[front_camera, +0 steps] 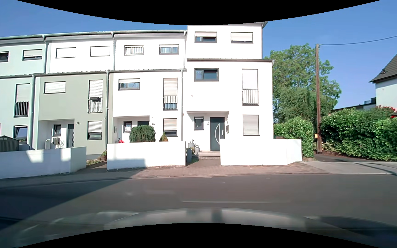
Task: Follow the waypoints while adhering to traffic rules and regulations
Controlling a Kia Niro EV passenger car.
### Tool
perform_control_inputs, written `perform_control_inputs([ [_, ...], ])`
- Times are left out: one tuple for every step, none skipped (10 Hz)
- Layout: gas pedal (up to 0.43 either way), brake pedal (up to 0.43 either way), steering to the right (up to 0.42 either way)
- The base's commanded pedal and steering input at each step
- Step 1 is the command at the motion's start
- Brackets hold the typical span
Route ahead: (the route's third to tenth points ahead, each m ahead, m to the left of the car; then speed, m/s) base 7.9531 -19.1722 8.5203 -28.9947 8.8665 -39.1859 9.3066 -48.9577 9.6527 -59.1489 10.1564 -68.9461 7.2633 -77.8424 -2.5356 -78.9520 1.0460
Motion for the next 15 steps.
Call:
perform_control_inputs([
  [0.0, 0.165, 0.245],
  [0.0, 0.159, 0.265],
  [0.0, 0.146, 0.292],
  [0.0, 0.146, 0.318],
  [0.0, 0.134, 0.339],
  [0.0, 0.104, 0.356],
  [0.0, 0.055, 0.375],
  [0.0, 0.0, 0.387],
  [0.0, 0.0, 0.393],
  [0.0, 0.0, 0.4],
  [0.0, 0.0, 0.407],
  [0.0, 0.0, 0.412],
  [0.0, 0.0, 0.418],
  [0.0, 0.0, 0.423],
  [0.059, 0.0, 0.426],
])
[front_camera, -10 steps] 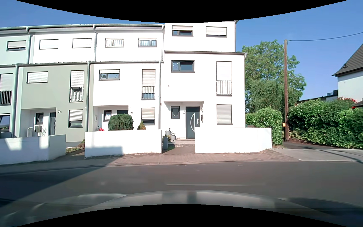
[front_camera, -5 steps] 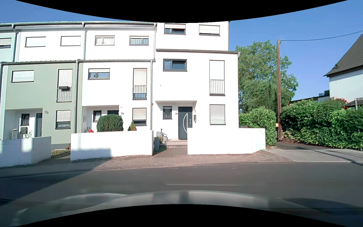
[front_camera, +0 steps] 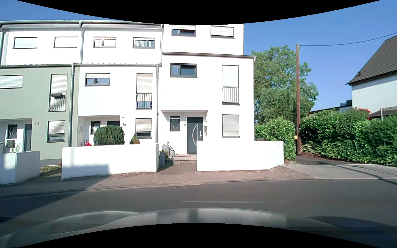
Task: Follow the waypoints while adhering to traffic rules and regulations
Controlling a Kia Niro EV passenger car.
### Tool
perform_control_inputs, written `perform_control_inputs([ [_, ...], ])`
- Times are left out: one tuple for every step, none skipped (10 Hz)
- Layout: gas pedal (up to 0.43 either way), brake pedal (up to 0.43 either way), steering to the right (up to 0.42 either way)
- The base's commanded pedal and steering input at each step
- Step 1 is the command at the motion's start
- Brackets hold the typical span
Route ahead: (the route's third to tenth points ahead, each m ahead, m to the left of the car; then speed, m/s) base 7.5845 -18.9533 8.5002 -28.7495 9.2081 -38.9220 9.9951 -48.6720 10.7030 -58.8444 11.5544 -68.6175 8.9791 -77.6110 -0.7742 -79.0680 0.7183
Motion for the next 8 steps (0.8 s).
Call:
perform_control_inputs([
  [0.079, 0.0, 0.43],
  [0.087, 0.0, 0.433],
  [0.087, 0.0, 0.44],
  [0.087, 0.0, 0.449],
  [0.087, 0.0, 0.465],
  [0.087, 0.0, 0.479],
  [0.087, 0.0, 0.488],
  [0.087, 0.0, 0.503],
])
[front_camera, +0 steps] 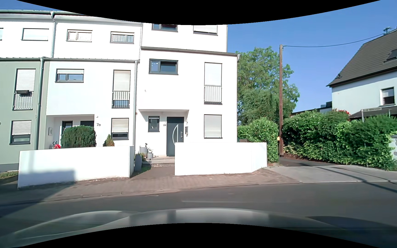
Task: Follow the waypoints while adhering to traffic rules and regulations
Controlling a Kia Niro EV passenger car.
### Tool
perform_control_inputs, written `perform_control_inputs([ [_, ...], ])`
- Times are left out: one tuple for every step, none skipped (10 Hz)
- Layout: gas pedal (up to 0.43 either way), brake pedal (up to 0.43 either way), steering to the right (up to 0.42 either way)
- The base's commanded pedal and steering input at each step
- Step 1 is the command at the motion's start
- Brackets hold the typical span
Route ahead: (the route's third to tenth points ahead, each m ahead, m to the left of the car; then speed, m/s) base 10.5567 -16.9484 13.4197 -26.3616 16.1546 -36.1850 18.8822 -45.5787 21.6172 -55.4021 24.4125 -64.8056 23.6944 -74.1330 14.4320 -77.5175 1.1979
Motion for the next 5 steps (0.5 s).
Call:
perform_control_inputs([
  [0.098, 0.0, 0.516],
  [0.138, 0.0, 0.533],
  [0.157, 0.0, 0.549],
  [0.157, 0.0, 0.568],
  [0.177, 0.0, 0.598],
])
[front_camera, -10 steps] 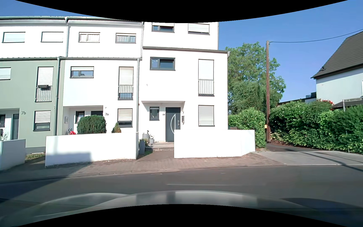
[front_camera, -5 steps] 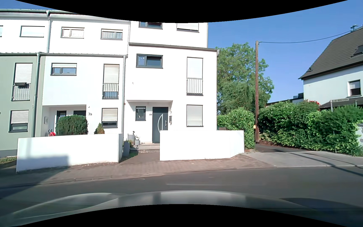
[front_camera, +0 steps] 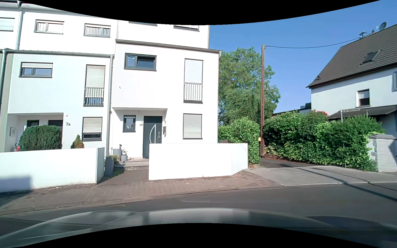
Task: Follow the waypoints while adhering to traffic rules and regulations
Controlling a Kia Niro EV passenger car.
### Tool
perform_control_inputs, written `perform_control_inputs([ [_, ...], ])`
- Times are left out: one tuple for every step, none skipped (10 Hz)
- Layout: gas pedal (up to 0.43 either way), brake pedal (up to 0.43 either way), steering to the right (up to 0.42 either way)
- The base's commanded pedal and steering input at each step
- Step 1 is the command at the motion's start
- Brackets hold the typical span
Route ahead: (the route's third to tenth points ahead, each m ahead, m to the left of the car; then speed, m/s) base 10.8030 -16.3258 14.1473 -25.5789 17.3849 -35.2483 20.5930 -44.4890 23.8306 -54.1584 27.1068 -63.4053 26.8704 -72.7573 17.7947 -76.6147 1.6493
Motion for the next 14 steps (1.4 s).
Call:
perform_control_inputs([
  [0.189, 0.0, 0.629],
  [0.197, 0.0, 0.655],
  [0.22, 0.0, 0.684],
  [0.228, 0.0, 0.705],
  [0.24, 0.0, 0.719],
  [0.248, 0.0, 0.731],
  [0.248, 0.0, 0.739],
  [0.248, 0.0, 0.747],
  [0.26, 0.0, 0.751],
  [0.26, 0.0, 0.751],
  [0.26, 0.0, 0.75],
  [0.26, 0.0, 0.748],
  [0.268, 0.0, 0.74],
  [0.268, 0.0, 0.726],
])
